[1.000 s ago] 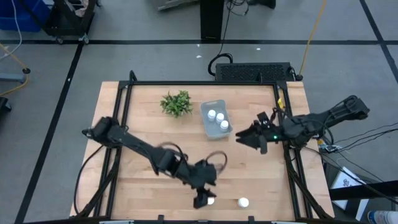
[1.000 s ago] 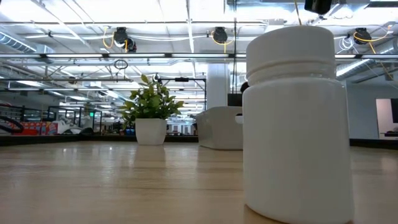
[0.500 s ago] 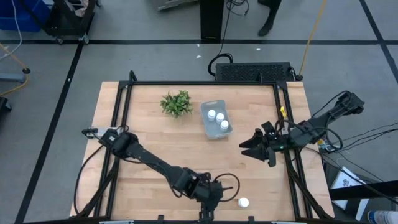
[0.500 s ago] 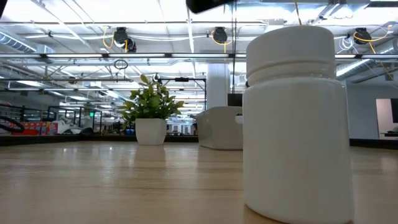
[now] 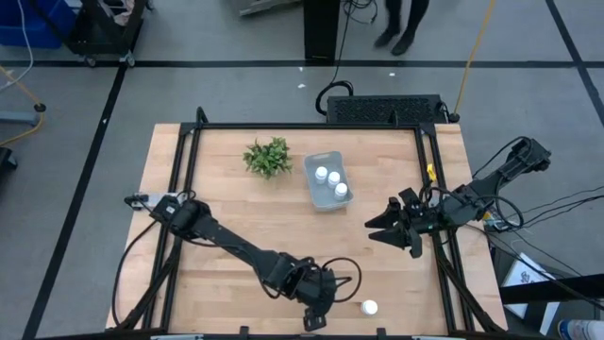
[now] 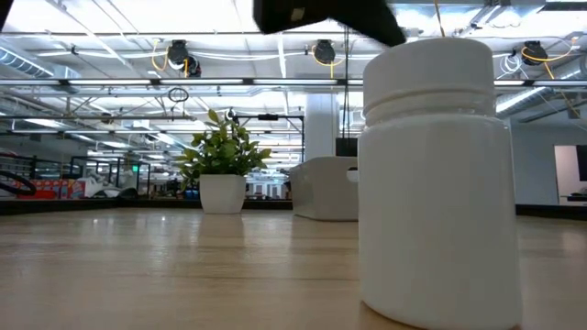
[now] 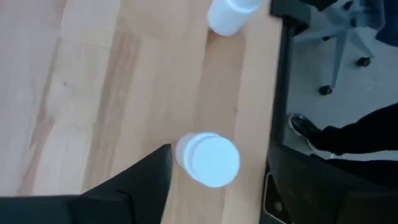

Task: Pick and place pill bottles into a basket
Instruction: Put the white pill bottle into the gray bin

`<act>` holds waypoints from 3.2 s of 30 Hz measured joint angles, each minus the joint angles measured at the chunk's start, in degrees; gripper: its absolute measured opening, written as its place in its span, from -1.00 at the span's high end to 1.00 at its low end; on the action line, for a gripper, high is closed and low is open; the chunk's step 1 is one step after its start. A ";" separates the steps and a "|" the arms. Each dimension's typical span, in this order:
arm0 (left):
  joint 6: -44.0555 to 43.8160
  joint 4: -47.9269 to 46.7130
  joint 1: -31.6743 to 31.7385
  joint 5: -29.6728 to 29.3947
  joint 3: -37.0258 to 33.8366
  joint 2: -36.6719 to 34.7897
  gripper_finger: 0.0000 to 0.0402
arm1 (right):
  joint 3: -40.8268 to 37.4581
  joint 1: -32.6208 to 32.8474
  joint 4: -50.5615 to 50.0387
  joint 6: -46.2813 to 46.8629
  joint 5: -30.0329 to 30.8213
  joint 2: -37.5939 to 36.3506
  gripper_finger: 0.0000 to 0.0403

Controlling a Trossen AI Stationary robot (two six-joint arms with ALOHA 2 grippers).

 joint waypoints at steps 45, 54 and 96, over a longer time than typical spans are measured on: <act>-2.92 1.19 -3.01 -2.28 -0.13 6.07 -0.76 | 0.07 -0.04 -0.08 -1.05 -0.07 0.09 -0.05; -4.39 1.13 -2.71 -2.12 -0.11 6.09 -0.76 | 0.08 -0.04 -0.04 -1.05 -0.13 0.09 -0.05; -3.77 3.74 -2.07 2.07 -0.04 6.18 -0.58 | 0.07 -0.02 -0.02 -1.03 -0.22 0.09 -0.05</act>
